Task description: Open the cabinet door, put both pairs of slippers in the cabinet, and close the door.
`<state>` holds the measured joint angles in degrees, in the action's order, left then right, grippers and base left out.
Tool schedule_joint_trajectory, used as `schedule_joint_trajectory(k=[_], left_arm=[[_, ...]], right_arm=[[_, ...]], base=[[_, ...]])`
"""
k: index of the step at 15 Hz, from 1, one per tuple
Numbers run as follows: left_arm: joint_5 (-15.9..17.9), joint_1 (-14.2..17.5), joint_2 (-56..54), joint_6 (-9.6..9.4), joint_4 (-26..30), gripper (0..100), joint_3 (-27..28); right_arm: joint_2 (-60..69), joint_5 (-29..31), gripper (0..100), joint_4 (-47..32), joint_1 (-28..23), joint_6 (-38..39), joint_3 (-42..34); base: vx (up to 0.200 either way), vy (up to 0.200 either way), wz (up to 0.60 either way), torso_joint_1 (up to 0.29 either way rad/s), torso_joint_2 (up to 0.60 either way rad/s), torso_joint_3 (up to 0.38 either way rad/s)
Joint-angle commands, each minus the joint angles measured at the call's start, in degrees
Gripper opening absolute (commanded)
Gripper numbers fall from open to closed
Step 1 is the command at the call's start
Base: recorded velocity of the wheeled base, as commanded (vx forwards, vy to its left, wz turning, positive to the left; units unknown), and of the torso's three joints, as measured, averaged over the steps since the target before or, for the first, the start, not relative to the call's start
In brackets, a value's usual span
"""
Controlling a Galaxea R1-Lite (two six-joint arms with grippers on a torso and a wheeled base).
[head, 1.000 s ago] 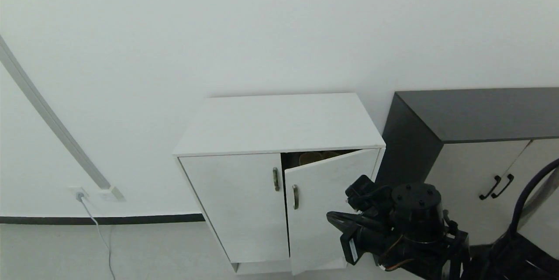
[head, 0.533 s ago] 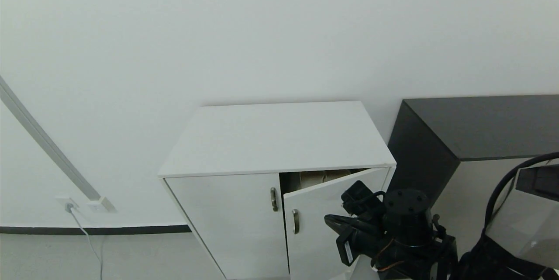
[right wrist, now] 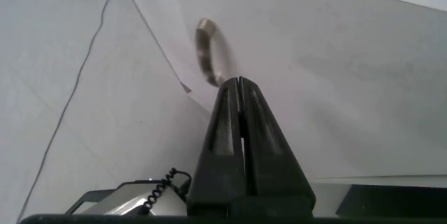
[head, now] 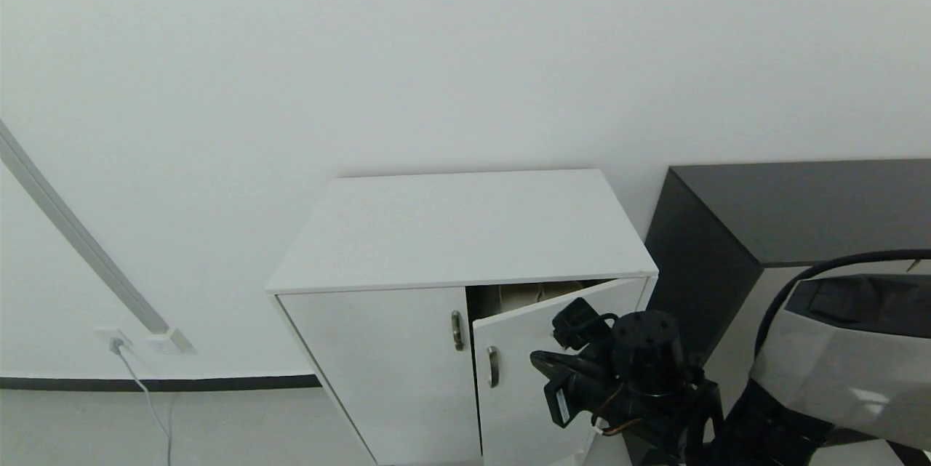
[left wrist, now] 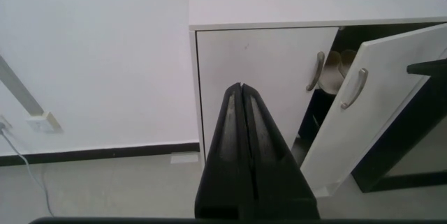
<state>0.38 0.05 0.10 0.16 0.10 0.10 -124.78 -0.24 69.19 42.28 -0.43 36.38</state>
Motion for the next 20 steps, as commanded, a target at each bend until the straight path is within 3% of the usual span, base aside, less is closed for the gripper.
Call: schedule_joint_trajectory(k=[1, 8, 14, 20], left_arm=[[0.0, 0.0, 0.0, 0.02, 0.0, 0, 0.0], [0.0, 0.0, 0.0, -0.07, 0.0, 0, 0.0], [0.0, 0.0, 0.0, -0.07, 0.0, 0, 0.0], [0.0, 0.0, 0.0, -0.07, 0.0, 0, 0.0]], right_arm=[[-4.1, 0.1, 0, -0.3, -1.1, 0.0, 3.2], [-9.8, 0.0, 0, -1.2, -4.4, 0.1, 11.3], [-10.0, 0.0, 0, -7.9, -5.1, 0.1, 18.7], [-10.1, 0.0, 0, -10.1, -5.6, 0.1, 21.2]], base=[[0.0, 0.0, 0.0, 0.0, 0.0, 0.0], [0.0, 0.0, 0.0, 0.0, 0.0, 0.0], [0.0, 0.0, 0.0, 0.0, 0.0, 0.0], [0.0, 0.0, 0.0, 0.0, 0.0, 0.0]])
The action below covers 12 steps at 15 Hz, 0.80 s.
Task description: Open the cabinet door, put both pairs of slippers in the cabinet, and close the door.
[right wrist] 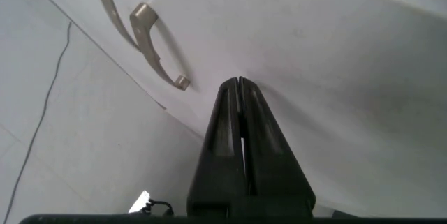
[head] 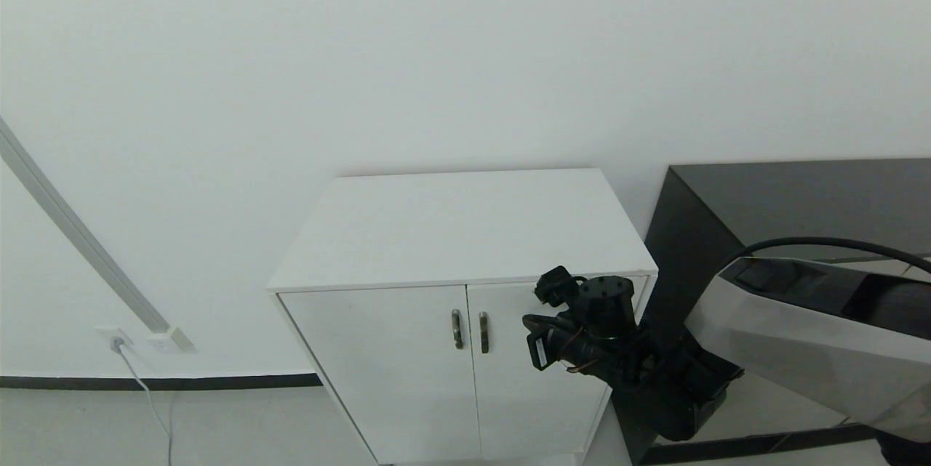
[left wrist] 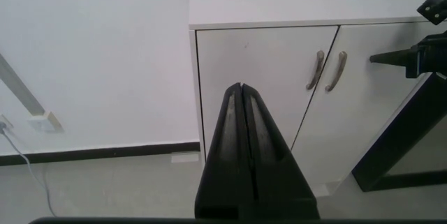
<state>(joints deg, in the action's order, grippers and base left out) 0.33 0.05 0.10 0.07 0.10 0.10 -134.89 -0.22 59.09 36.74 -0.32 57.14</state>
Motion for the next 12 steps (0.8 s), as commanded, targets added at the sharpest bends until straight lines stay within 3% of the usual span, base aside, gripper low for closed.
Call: schedule_joint_trajectory(k=[1, 12], left_arm=[[0.0, 0.0, 0.0, 0.01, 0.0, 0, 0.0], [0.0, 0.0, 0.0, 0.1, 0.0, 0, 0.0]], right_arm=[[-0.2, 0.0, 0, 0.0, -0.2, 0.0, 0.9], [-0.7, 0.0, 0, 0.2, -1.4, 0.0, 1.7]], base=[[0.0, 0.0, 0.0, 0.0, 0.0, 0.0], [0.0, 0.0, 0.0, 0.0, 0.0, 0.0]])
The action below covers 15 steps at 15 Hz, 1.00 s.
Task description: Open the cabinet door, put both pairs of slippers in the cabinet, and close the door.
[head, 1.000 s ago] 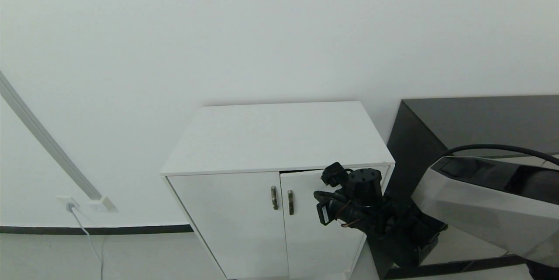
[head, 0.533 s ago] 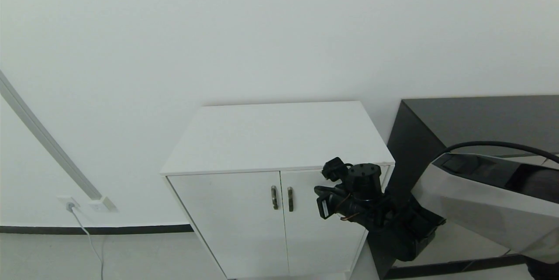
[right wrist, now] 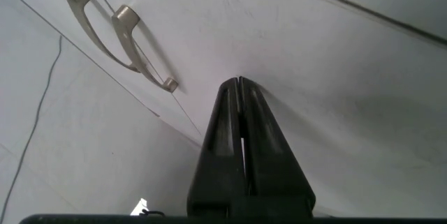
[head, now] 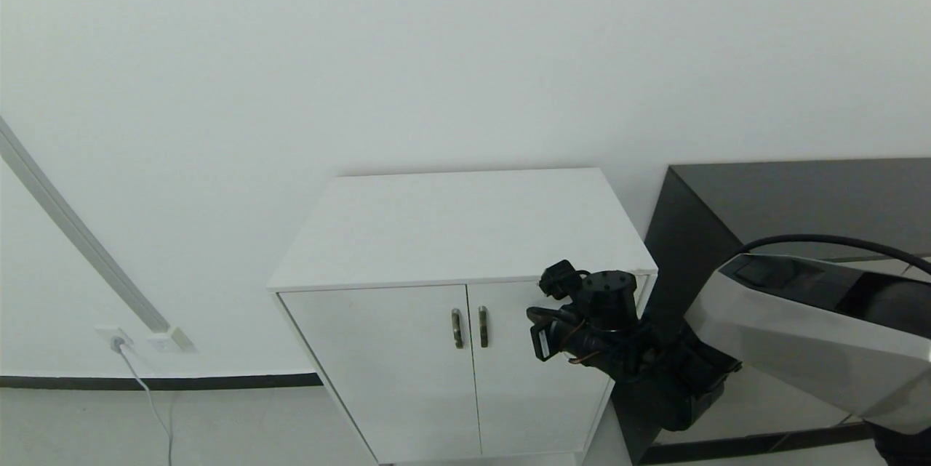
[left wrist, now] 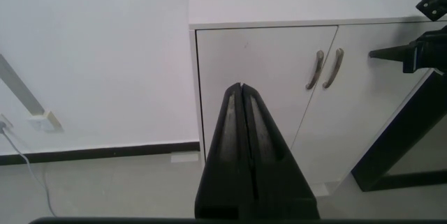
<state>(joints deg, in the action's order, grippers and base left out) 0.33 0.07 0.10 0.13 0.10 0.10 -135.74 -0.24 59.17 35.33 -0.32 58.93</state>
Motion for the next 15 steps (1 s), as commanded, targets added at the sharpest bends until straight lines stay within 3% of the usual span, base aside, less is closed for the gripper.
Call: schedule_joint_trajectory(k=[1, 5, 9, 12, 15], left_arm=[[0.0, 0.0, 0.0, 0.04, 0.0, 0, 0.0], [0.0, 0.0, 0.0, 0.04, 0.0, 0, 0.0], [0.0, 0.0, 0.0, 0.04, 0.0, 0, 0.0], [0.0, 0.0, 0.0, 0.04, 0.0, 0, 0.0], [0.0, 0.0, 0.0, 0.04, 0.0, 0, 0.0]], right_arm=[[0.7, 0.0, 0, 0.2, 0.0, 0.0, -0.3], [9.2, 0.2, 0, 0.3, -0.2, 0.1, -6.8], [25.1, 0.9, 0, 0.2, -3.2, 0.0, -20.0], [34.8, 4.4, 0, 0.1, -7.2, -0.4, -29.0], [45.4, 6.5, 0, -0.6, -14.5, -1.5, -39.2]], base=[[0.0, 0.0, 0.0, 0.0, 0.0, 0.0], [0.0, 0.0, 0.0, 0.0, 0.0, 0.0], [0.0, 0.0, 0.0, 0.0, 0.0, 0.0], [0.0, 0.0, 0.0, 0.0, 0.0, 0.0], [0.0, 0.0, 0.0, 0.0, 0.0, 0.0]])
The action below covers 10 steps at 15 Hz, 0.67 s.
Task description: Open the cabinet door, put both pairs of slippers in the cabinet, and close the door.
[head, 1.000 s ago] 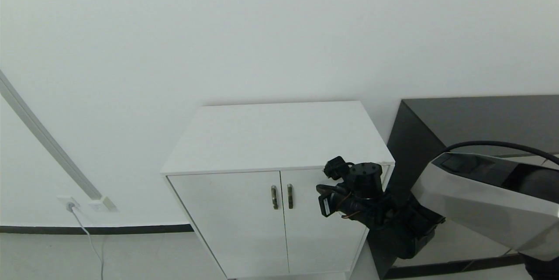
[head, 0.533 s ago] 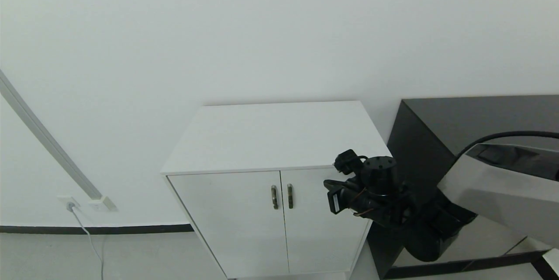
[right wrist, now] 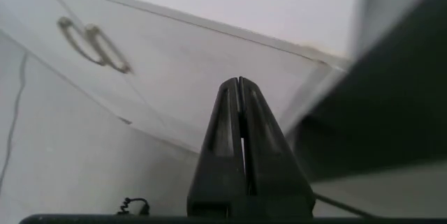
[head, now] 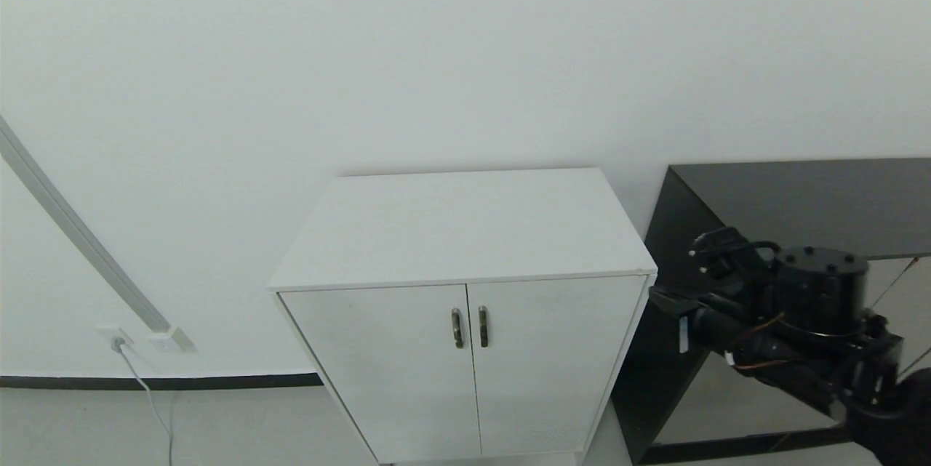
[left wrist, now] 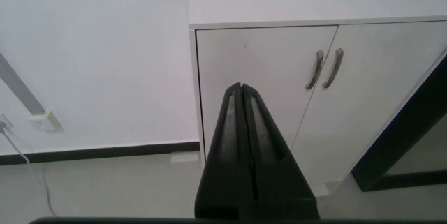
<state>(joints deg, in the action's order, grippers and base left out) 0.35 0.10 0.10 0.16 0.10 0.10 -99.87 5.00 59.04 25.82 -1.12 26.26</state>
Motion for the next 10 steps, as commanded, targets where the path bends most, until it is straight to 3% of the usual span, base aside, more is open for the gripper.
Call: schedule_joint_trajectory(k=[1, 3, 10], left_arm=[[0.0, 0.0, 0.0, 0.02, 0.0, 0, 0.0], [0.0, 0.0, 0.0, 0.02, 0.0, 0, 0.0], [0.0, 0.0, 0.0, 0.11, 0.0, 0, 0.0]], right_arm=[[11.7, 1.9, 0, -0.5, -7.4, -1.9, -9.2], [16.5, 1.9, 0, -0.6, -10.7, -2.4, -14.7], [32.5, 1.9, 0, -3.4, -11.5, -3.4, -26.1]], base=[[0.0, 0.0, 0.0, 0.0, 0.0, 0.0], [0.0, 0.0, 0.0, 0.0, 0.0, 0.0], [0.0, 0.0, 0.0, 0.0, 0.0, 0.0]])
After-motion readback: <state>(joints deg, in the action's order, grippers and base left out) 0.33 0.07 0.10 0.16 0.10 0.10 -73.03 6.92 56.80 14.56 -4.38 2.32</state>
